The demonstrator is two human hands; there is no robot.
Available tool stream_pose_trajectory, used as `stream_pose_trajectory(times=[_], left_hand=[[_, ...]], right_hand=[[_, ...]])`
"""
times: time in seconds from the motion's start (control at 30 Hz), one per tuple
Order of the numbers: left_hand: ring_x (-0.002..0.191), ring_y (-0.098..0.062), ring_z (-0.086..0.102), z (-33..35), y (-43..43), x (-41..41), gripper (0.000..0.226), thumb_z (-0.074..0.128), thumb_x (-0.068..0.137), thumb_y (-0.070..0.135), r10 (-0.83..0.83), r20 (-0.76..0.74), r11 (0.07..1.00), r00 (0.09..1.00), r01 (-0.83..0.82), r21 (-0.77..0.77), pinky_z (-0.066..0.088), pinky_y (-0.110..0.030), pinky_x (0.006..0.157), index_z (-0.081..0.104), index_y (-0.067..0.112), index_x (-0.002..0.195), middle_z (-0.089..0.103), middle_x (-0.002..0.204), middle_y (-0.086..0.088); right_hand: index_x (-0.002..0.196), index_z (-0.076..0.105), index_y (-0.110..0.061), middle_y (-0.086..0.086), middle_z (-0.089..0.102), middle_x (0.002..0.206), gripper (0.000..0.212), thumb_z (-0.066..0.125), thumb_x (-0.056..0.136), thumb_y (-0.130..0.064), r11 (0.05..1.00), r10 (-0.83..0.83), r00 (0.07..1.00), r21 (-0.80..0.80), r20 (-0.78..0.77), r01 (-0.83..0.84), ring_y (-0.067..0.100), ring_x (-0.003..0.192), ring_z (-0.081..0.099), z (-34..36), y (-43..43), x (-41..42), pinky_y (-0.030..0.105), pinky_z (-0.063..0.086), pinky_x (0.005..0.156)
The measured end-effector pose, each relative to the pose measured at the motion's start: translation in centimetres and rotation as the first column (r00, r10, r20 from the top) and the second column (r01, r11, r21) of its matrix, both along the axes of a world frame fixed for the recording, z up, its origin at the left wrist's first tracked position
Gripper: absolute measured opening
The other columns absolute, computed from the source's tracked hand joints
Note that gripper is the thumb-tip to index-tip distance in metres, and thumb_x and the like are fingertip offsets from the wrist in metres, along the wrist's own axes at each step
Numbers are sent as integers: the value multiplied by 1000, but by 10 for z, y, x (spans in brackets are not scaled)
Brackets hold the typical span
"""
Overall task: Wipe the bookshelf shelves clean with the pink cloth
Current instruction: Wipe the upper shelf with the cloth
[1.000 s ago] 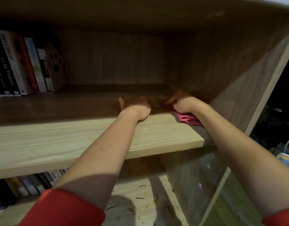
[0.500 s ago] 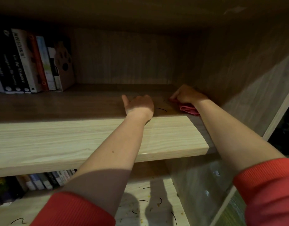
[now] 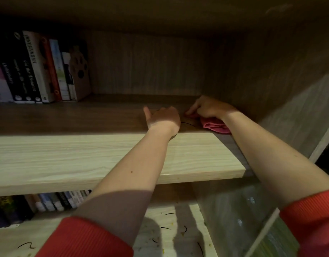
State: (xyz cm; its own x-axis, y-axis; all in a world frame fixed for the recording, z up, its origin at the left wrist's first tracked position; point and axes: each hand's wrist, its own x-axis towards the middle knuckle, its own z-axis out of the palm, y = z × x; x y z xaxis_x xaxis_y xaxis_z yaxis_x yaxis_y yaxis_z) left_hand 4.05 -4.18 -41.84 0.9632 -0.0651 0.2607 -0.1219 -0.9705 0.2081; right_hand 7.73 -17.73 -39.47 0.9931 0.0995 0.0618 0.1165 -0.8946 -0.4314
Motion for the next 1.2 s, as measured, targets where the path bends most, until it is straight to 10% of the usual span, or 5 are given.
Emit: stream_pose_trajectory(times=[0.37, 0.57, 0.73, 1.2], left_hand=[[116, -31, 51, 4, 0, -4, 26, 37, 94, 9, 20, -27, 1000, 999, -20, -22, 6, -51, 113, 55, 11, 113, 61, 114, -10], [112, -30, 52, 14, 7, -17, 26, 32, 96, 11, -38, -98, 986, 994, 22, -167, 5, -54, 113, 52, 9, 112, 55, 82, -3], [135, -34, 29, 19, 25, -47, 38, 27, 100, 13, -111, -290, 986, 951, 69, -153, 4, -57, 114, 40, 4, 134, 41, 140, -17], [108, -26, 57, -5, 25, -62, 36, 30, 100, 35, -110, -55, 994, 992, 111, 8, -14, -58, 109, 53, 10, 115, 52, 85, 1]], right_hand=[[114, 66, -29, -3, 50, 125, 43, 36, 97, -2, 976, 157, 987, -160, 37, -149, 19, 101, 50, -2, 4, -26, 25, 37, 84], [116, 66, -18, 5, 55, 126, 39, 39, 96, 2, 994, 63, 992, -97, 107, -53, 10, 84, 45, -11, -5, -41, 19, 34, 81], [119, 64, -17, 5, 55, 124, 35, 41, 96, -3, 995, 15, 994, -100, 106, -5, 16, 91, 47, -13, 6, -43, 24, 39, 81], [116, 65, -17, 4, 55, 126, 42, 39, 92, 5, 983, 84, 989, -175, 122, -62, 14, 93, 52, -12, -9, -78, 20, 40, 80]])
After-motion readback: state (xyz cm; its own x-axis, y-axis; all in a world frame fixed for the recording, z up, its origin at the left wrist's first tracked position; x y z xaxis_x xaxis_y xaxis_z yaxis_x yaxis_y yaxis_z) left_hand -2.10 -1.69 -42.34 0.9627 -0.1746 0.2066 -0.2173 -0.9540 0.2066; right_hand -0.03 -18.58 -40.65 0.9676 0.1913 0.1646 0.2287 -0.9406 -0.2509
